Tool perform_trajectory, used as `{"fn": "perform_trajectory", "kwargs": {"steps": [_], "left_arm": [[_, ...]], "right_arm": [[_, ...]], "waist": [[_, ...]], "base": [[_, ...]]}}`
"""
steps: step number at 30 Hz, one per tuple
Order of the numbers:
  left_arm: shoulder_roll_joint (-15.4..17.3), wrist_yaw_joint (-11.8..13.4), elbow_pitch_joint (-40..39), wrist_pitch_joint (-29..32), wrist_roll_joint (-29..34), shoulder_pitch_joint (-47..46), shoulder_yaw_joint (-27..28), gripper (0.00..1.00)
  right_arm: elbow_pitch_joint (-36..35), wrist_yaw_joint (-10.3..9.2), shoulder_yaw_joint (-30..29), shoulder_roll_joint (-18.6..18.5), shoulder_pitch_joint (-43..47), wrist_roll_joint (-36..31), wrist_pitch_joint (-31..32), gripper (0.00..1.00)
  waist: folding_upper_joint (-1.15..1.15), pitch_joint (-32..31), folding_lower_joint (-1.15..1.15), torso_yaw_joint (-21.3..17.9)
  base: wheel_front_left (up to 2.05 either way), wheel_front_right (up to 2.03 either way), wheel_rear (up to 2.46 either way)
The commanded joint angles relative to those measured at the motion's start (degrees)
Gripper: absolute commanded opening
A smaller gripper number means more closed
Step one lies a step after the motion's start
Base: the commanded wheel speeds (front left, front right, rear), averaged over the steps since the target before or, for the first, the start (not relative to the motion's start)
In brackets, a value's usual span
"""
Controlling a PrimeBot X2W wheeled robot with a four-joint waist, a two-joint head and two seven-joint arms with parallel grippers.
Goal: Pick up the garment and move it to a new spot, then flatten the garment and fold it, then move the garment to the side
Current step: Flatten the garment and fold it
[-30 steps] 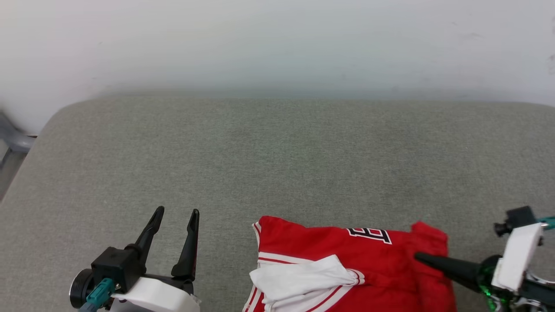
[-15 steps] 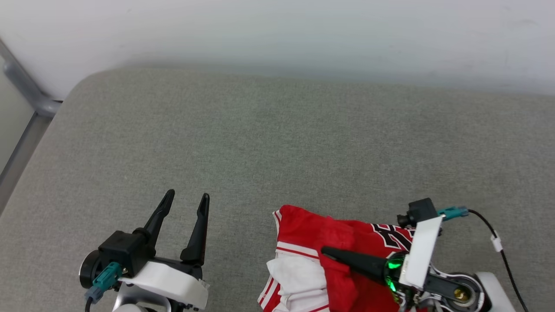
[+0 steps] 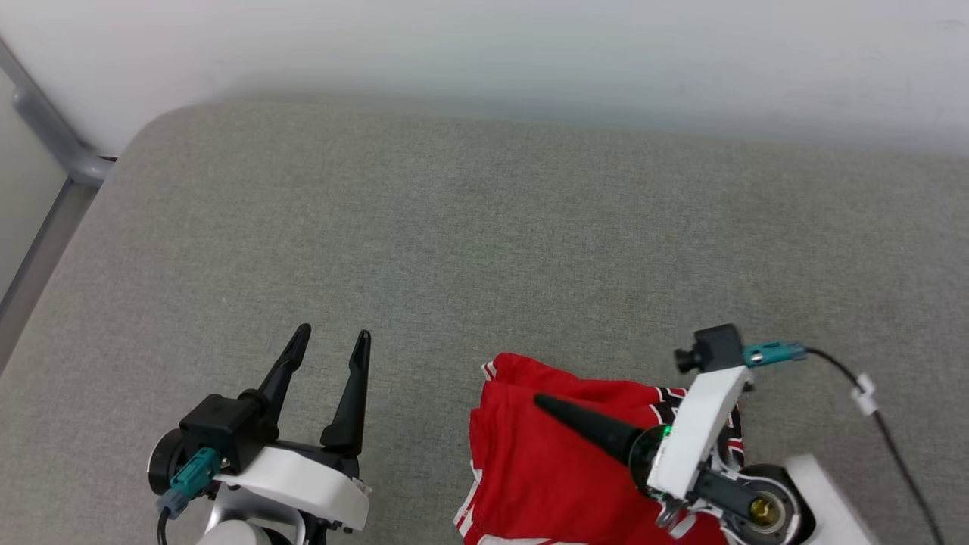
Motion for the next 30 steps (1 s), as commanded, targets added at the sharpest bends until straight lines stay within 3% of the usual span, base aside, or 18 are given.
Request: {"fn": "perform_trajectory", "kwargs": {"steps": [1, 5, 9, 14, 19, 24, 30], "left_arm": [[-0.2, -0.1, 0.1, -0.3, 0.3, 0.0, 0.2, 1.0], [0.0, 0.3, 0.4, -0.3, 0.5, 0.7, 0.6, 1.0], [0.0, 1.0, 0.4, -0.4, 0.4, 1.7, 1.1, 1.0], [0.4, 1.8, 0.7, -0.5, -0.3, 3.2, 2.1, 1.0], [0.6, 2.5, 1.5, -0.6, -0.4, 5.0, 3.3, 1.0], [0.4, 2.8, 2.1, -0.7, 0.2, 6.6, 4.2, 1.0], [-0.3, 2.3, 2.4, -0.7, 1.4, 8.3, 4.9, 1.0]], "right_arm": [[-1.3, -0.02, 0.2, -1.5, -0.6, -2.2, -2.0, 1.0], [-4.0, -0.02, 1.1, -5.2, 0.1, -13.5, -11.3, 1.0], [-4.6, -0.02, -2.0, -8.0, 2.0, -25.5, -19.6, 1.0], [-6.5, -0.02, -11.2, -9.1, 5.1, -42.0, -26.8, 1.0], [-11.7, -0.02, -20.8, -7.4, 9.5, -54.7, -32.8, 1.0], [-17.8, -0.02, -24.3, -4.7, 13.7, -60.8, -37.4, 1.0], [-22.0, -0.02, -23.9, -1.5, 19.4, -62.3, -38.0, 1.0]], "waist": [[0.0, -0.4, 0.0, -0.3], [0.0, -1.5, 0.0, -1.2], [0.0, -2.7, 0.0, -2.5], [0.0, -4.1, 0.0, -4.5], [0.0, -6.0, 0.0, -6.5], [0.0, -7.7, 0.0, -8.3], [0.0, -9.0, 0.0, -9.7]], "base": [[0.0, 0.0, 0.0], [0.0, 0.0, 0.0], [0.0, 0.0, 0.0], [0.0, 0.0, 0.0], [0.0, 0.0, 0.0], [0.0, 0.0, 0.0], [0.0, 0.0, 0.0]]}}
